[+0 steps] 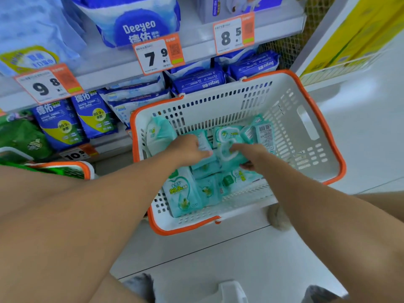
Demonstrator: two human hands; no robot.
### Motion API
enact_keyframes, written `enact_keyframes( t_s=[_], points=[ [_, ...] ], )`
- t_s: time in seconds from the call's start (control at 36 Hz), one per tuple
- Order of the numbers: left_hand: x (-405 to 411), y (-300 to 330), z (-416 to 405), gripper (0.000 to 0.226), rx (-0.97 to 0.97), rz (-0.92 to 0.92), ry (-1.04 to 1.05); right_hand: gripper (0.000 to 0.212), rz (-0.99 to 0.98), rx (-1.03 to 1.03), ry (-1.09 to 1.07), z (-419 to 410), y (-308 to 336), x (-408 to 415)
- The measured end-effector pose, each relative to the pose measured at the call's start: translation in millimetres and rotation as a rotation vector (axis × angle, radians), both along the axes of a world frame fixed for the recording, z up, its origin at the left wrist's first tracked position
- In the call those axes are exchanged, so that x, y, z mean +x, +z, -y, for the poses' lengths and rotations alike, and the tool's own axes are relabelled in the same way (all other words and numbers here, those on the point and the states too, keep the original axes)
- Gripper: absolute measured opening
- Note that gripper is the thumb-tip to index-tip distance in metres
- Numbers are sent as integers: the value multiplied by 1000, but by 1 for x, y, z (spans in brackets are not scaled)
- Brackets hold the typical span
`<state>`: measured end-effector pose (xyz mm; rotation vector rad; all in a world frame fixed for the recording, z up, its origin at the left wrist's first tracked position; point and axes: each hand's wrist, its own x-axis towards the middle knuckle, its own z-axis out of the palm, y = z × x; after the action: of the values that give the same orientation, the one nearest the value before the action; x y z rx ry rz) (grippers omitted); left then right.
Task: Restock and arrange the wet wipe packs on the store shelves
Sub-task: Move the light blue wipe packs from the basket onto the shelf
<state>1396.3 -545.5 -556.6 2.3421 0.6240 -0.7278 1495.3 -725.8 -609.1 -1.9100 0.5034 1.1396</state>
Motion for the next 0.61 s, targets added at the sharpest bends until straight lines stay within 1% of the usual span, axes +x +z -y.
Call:
enact_keyframes(
  t_s=[0.03,0.06,0.08,0.11,0.14,0.17,0.19,0.22,0.25,0.31,0.33,0.36,0.39,0.44,0.47,0.5,0.53,0.58,0.61],
  points=[
    [8,6,4,46,-136,24,175,43,-25,115,-44,4,12,12],
    [16,13,8,52,-318,26,350,45,-64,260,-50,7,26,22],
    [23,19,11,61,-494,8,479,49,-98,395,-10,8,41,29],
    [29,24,13,67,-636,-6,551,51,-108,491,69,6,55,34],
    [33,30,13,64,-742,7,590,51,-106,550,172,1,68,37],
    [35,34,12,56,-825,55,633,49,-82,570,267,-5,77,39],
    [37,36,10,49,-856,116,679,46,-69,586,321,-12,83,40],
    [39,37,8,45,-856,172,726,43,-48,593,340,-18,86,39],
    [39,37,5,45,-813,228,756,43,-27,588,333,-22,86,39],
    [39,30,-1,48,-644,316,748,48,32,493,326,-26,75,38],
    [37,25,-4,48,-547,340,731,53,71,394,339,-25,63,38],
    [33,20,-7,48,-466,344,722,58,117,249,369,-24,46,37],
    [29,14,-10,49,-411,330,722,62,159,61,433,-20,29,34],
    [19,3,-16,53,-336,289,718,71,183,-279,668,-9,-2,23],
    [13,-1,-18,55,-298,273,705,73,175,-353,752,-3,-20,17],
    [9,-6,-21,56,-256,260,688,74,159,-374,766,2,-32,8],
    [5,-10,-22,57,-215,256,671,71,140,-361,709,7,-49,4],
    [3,-15,-24,54,-174,258,665,65,124,-299,492,11,-67,-3],
    [5,-17,-25,54,-167,260,670,71,110,-270,404,10,-73,-5]
  ],
)
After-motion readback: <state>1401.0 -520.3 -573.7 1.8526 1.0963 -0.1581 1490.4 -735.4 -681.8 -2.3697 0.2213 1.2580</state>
